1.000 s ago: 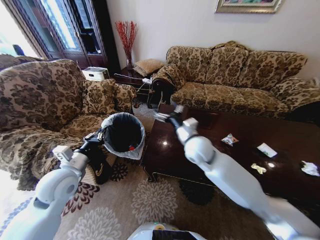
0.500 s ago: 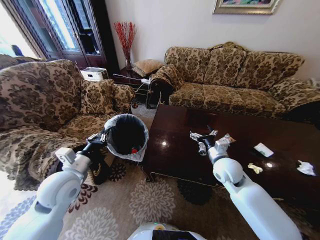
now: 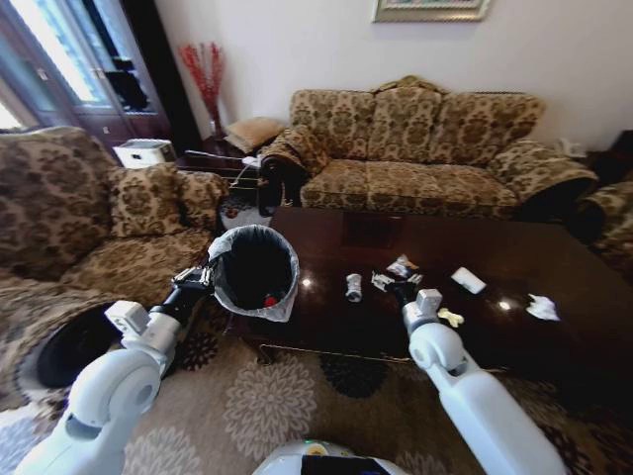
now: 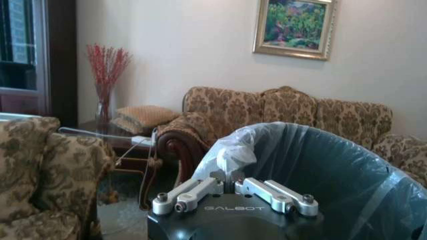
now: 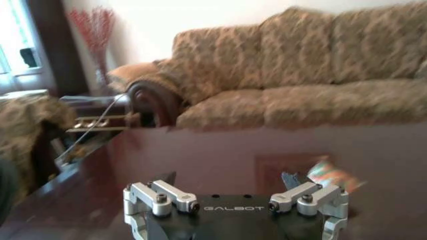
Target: Move to the front of the table and place the trash on the table into the trash bin.
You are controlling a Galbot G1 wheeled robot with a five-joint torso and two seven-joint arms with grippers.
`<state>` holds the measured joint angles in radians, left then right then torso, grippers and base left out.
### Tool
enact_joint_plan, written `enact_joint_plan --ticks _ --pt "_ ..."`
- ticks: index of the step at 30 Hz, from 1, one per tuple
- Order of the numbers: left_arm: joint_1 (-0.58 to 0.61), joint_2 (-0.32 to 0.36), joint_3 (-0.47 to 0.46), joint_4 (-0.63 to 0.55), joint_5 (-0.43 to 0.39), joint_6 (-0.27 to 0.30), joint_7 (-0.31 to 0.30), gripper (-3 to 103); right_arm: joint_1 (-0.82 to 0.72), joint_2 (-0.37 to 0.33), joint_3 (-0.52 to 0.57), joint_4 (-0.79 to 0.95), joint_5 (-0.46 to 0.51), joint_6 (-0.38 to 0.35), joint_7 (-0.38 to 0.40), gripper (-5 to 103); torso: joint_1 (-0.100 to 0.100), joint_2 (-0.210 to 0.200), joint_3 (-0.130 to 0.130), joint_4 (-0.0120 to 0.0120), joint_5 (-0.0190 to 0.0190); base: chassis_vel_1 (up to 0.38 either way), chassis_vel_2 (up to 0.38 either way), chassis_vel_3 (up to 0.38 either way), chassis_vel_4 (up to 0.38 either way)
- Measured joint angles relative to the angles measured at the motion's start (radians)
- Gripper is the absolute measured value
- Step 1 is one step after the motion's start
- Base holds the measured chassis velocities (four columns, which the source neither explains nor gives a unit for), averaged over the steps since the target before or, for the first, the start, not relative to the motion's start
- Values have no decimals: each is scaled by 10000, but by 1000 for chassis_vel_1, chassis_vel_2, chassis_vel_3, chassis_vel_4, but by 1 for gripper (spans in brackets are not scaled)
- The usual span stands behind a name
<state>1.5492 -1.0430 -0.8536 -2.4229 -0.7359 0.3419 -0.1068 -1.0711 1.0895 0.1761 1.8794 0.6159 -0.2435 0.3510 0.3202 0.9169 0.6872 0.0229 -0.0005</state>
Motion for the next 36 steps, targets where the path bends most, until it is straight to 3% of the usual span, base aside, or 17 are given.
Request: enact_joint_plan --ticks 4,7,13,20,28,31,34,36 --pt "49 -25 -8 -9 47 -49 62 3 94 362 -269 -804 -284 357 -466 100 -1 0 -1 14 -2 82 57 -15 -6" --pt "9 -11 39 24 104 -92 189 3 153 717 -294 -1499 -639 603 -555 100 -1 0 -1 2 -1 0 0 0 0" --pt "-211 16 185 268 103 -251 427 3 365 1313 -429 -2593 -688 854 -12 100 2 0 1 -10 4 0 0 0 0" --pt "-124 -80 140 344 50 -320 486 3 662 1707 -660 -3252 -810 1048 -328 100 0 0 0 2 2 0 0 0 0" --pt "-204 -60 170 340 -2 -336 519 3 959 2213 -798 -4016 -1144 1137 -467 101 1 0 0 -6 4 0 0 0 0" --pt "-250 -12 187 396 -14 -349 570 3 1095 2382 -806 -4339 -1396 1146 -476 87 1 0 0 -6 4 0 0 0 0" --pt "-271 -1 187 453 -13 -359 590 3 1148 2441 -825 -4412 -1486 1148 -493 82 0 0 0 -4 4 0 0 0 0" --pt "-281 3 187 545 -6 -384 616 3 1230 2496 -870 -4502 -1629 1165 -502 71 1 0 0 -3 3 0 0 0 0"
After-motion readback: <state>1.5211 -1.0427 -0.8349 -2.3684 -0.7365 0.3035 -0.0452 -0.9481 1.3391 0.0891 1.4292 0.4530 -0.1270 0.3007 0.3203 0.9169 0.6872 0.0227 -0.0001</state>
